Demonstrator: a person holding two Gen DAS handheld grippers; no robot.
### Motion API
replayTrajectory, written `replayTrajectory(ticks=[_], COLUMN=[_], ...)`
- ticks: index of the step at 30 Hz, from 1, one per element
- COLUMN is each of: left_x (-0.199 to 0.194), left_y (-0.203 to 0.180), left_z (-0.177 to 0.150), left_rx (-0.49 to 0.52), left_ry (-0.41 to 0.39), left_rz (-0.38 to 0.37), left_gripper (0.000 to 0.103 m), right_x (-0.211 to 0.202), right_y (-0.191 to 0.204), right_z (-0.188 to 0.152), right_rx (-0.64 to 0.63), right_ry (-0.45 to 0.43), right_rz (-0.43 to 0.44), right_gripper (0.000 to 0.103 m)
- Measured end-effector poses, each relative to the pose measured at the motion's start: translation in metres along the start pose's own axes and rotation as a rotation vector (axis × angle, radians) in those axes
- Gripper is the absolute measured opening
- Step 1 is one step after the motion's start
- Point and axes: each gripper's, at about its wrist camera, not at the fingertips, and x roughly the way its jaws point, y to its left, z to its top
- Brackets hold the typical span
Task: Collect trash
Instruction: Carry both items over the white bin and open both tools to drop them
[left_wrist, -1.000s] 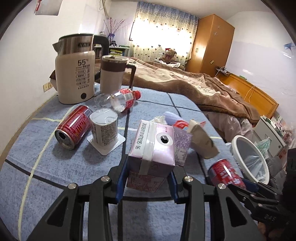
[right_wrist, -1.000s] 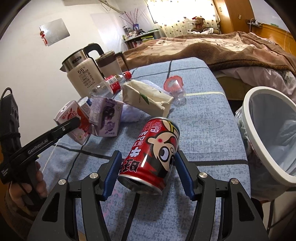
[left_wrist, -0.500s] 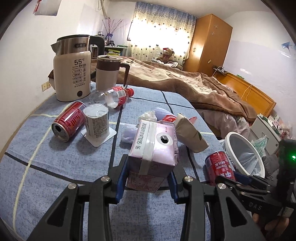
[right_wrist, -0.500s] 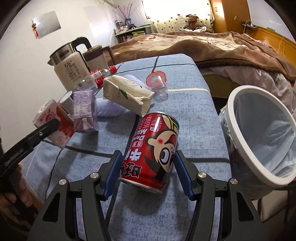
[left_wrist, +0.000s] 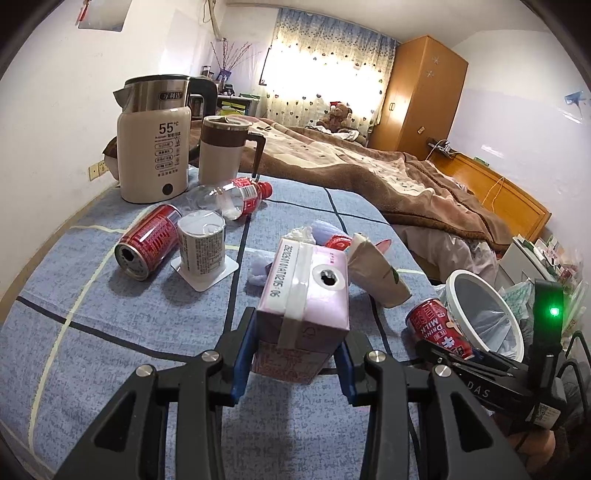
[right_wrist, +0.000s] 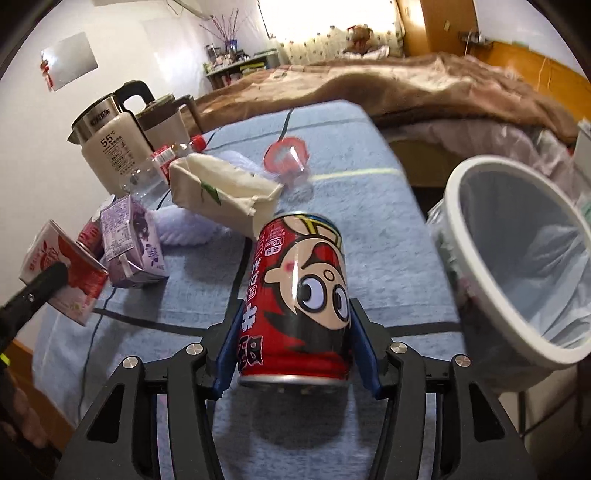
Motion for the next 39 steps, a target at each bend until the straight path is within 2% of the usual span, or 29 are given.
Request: replayTrajectory(ticks=[8, 16, 22, 30, 39], left_x=[-0.009, 0.001, 0.016, 0.042, 0.075], left_y=[-0.014, -0.046, -0.086, -0.150, -0.214], left_z=[0.001, 0.009, 0.017, 0.019, 0.014], left_rx=[0.021, 0.075, 0.129, 0.207, 0.276], left_ry=[-0.022, -0.008, 0.012, 0.052, 0.133], left_rz=[-0.008, -0.081, -0.178, -0.305, -0.404], left_gripper=[0.041, 0.041, 0.041, 0.041, 0.041], right_x=[-0.026, -0.051, -0.066, -0.083, -0.075], right_y=[-0.005, -0.022, -0.055, -0.120, -0.179], right_z=[0.001, 0.010, 0.020, 0.027, 0.029], right_rx=[-0.002, 0.022, 0.070, 0.162, 0.230], right_ry=[-0.065, -0.128, -0.165, -0.190, -0.142], right_rz=[0.057, 0.079, 0.023, -0.075, -0.150], right_gripper=[0.053, 0.053, 0.053, 0.054, 0.054])
